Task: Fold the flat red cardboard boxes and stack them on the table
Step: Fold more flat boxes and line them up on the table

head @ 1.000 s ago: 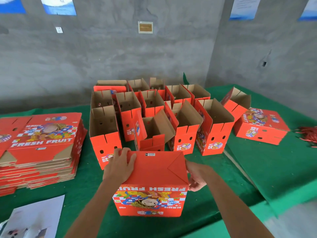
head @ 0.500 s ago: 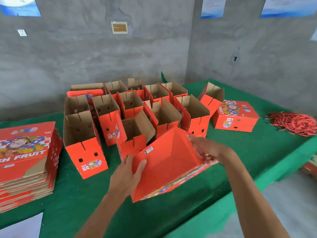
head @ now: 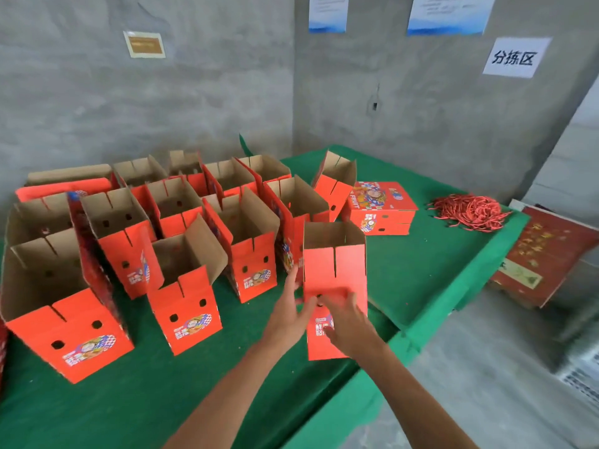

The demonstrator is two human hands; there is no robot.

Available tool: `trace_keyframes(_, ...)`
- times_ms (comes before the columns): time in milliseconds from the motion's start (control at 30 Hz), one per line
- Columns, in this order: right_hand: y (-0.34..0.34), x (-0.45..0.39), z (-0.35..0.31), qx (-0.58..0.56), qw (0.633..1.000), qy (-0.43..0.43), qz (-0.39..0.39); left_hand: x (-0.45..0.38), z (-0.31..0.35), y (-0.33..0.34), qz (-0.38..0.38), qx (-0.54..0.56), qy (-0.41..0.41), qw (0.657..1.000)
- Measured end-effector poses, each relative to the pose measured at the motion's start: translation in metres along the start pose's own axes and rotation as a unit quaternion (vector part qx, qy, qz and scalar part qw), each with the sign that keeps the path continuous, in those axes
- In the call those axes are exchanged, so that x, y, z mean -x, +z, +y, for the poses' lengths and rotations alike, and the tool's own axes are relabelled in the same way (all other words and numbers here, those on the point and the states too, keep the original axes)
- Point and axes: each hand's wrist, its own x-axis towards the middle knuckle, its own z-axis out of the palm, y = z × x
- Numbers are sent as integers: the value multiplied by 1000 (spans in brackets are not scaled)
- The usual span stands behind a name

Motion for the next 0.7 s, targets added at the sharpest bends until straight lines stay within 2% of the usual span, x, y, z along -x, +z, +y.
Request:
trace_keyframes(133,35,-14,42,-43,999,3,-25,-16,-18,37,9,-53,16,998)
trace_keyframes(333,66,-65,89,-28,998,-8,-57,-50,-36,65,44,-111,-9,993)
trace_keyframes(700,50,-183,113,-21,996,-57,-70,-150,-40,68,37,-162,-47,985)
